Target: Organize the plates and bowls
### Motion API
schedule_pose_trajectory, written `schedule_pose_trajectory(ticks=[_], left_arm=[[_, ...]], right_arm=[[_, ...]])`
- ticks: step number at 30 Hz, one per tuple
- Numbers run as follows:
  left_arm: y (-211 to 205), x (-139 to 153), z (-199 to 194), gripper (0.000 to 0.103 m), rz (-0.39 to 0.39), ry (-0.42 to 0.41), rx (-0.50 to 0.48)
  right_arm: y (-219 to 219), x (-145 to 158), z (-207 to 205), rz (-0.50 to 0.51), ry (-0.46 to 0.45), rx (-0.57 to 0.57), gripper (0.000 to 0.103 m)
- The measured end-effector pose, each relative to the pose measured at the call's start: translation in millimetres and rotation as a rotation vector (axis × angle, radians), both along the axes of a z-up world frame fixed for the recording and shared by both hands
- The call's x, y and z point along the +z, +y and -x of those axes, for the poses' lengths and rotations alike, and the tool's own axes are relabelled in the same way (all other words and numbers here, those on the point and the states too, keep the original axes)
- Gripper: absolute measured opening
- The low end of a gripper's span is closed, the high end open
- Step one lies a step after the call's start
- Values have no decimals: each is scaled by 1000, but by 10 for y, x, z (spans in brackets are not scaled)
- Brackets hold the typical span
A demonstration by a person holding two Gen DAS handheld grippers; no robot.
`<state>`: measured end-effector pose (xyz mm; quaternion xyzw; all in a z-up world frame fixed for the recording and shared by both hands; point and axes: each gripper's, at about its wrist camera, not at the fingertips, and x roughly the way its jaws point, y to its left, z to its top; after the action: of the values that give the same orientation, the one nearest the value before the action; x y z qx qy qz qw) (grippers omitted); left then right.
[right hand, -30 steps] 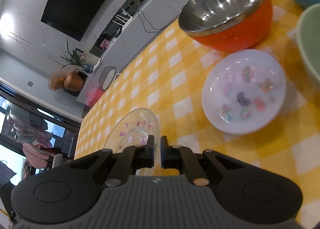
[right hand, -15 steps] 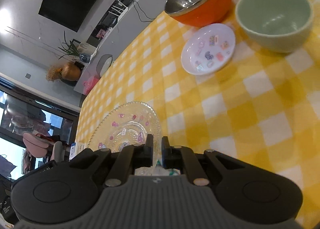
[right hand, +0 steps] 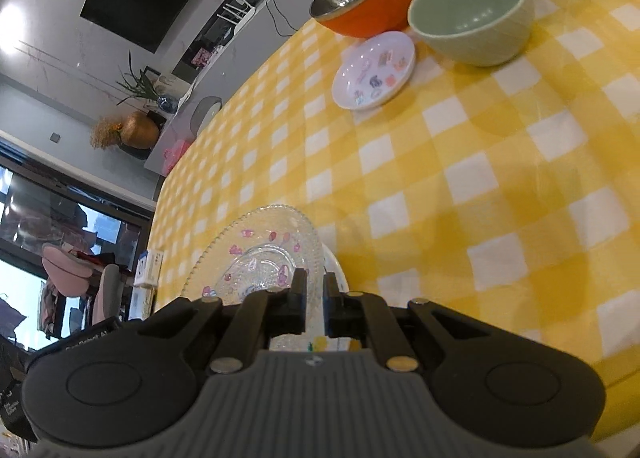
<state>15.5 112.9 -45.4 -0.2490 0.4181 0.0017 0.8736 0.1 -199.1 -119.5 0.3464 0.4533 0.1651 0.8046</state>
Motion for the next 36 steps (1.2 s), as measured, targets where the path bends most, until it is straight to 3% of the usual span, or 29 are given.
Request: schedule_pose_trajectory(ticks=[11, 36], left_arm=[[28, -144, 35, 9, -33, 41, 24], [-123, -260, -3, 9, -193, 105, -17]], right_arm=[[134, -48, -48, 63, -13, 42, 5], [568, 1, 34, 417, -157, 121, 6]])
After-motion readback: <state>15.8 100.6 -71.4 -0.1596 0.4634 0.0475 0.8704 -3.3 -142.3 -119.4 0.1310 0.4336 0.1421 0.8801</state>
